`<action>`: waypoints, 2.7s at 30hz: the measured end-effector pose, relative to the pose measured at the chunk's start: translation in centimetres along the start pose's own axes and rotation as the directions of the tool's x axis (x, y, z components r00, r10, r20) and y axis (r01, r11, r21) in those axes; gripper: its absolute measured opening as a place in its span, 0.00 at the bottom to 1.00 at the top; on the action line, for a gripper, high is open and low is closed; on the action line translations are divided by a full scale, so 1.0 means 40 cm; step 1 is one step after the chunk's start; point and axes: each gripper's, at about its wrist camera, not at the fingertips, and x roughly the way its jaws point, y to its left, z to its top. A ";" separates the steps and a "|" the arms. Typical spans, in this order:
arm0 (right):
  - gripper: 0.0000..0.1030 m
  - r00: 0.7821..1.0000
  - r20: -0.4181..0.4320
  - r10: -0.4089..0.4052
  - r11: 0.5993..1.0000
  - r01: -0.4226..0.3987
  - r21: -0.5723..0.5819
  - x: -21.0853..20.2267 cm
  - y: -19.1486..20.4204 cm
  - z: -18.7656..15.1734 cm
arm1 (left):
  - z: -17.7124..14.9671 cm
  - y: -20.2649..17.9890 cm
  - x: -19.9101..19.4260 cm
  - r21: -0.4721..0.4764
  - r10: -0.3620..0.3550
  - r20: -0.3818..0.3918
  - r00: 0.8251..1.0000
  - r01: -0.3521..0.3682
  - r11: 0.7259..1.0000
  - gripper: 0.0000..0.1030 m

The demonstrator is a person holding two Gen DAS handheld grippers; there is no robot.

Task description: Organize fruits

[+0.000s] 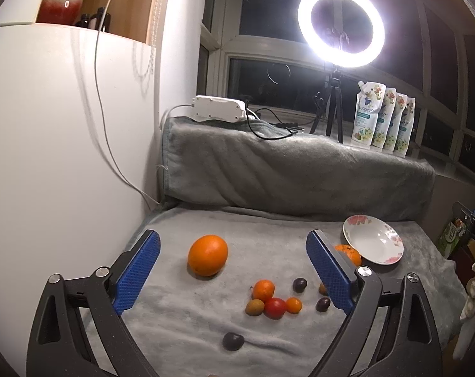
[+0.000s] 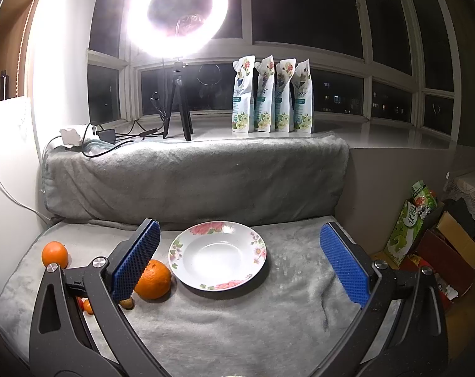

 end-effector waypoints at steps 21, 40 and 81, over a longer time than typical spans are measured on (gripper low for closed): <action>1.00 0.968 -0.141 0.208 0.976 -0.197 0.087 0.075 0.018 -0.069 | -0.057 -0.038 0.129 -0.053 -0.219 -0.172 0.960 0.213 0.976 0.84; 0.86 0.804 -0.360 0.473 0.881 -0.414 0.231 0.235 0.100 -0.224 | -0.080 -0.157 0.364 -0.224 -0.506 -0.408 0.760 0.454 0.862 0.76; 0.53 0.726 -0.466 0.505 0.862 -0.446 0.240 0.435 0.213 -0.267 | -0.114 -0.268 0.591 -0.380 -0.614 -0.567 0.549 0.486 0.787 0.50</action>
